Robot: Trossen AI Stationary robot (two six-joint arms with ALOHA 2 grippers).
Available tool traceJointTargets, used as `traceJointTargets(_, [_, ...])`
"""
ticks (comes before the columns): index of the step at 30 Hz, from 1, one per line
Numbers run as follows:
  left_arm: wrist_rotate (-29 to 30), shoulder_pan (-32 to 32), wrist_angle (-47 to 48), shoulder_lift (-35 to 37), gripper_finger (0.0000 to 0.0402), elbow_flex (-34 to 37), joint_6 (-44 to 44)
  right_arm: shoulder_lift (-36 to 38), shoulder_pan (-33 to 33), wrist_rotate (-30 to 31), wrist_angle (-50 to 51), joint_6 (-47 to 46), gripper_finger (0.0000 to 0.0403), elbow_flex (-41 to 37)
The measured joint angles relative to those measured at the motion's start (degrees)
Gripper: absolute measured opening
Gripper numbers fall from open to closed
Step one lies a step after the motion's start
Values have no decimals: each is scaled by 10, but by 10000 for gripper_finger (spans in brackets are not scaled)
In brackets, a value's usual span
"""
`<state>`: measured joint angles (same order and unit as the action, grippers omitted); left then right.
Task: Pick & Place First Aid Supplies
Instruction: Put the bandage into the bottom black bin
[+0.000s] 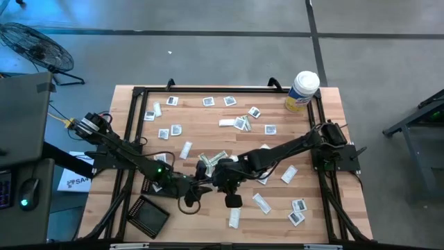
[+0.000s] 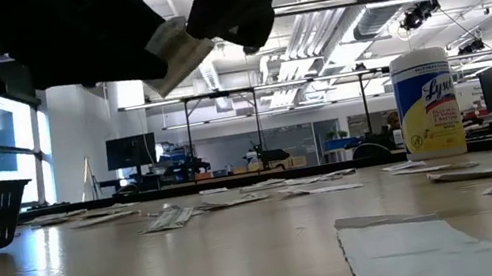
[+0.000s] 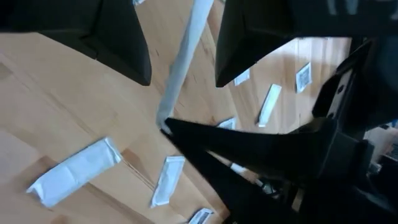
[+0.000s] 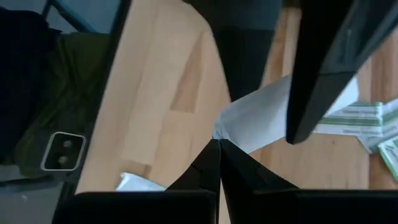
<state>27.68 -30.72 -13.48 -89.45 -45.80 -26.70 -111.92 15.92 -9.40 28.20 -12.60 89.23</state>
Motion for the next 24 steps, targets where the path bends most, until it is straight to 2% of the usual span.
traceJointTargets(4, [-1,0,-1,0,119,0,0,0,0,4,-3,1,0,0])
traceJointTargets(8, [-1,0,2,0,38,0,7,0,-2,12,-9,7,0,0])
traceJointTargets(10, [-1,0,4,0,11,0,20,0,-2,27,-11,12,0,0])
traceJointTargets(14, [-1,0,11,8,11,0,30,1,3,48,-17,47,4,0])
traceJointTargets(17, [-1,-4,59,26,3,0,50,1,10,65,-16,78,20,1])
traceJointTargets(21, [-12,-17,189,59,2,-30,131,6,21,103,-16,104,61,1])
traceJointTargets(24, [-66,-36,300,76,2,-75,224,10,28,151,-14,112,97,1])
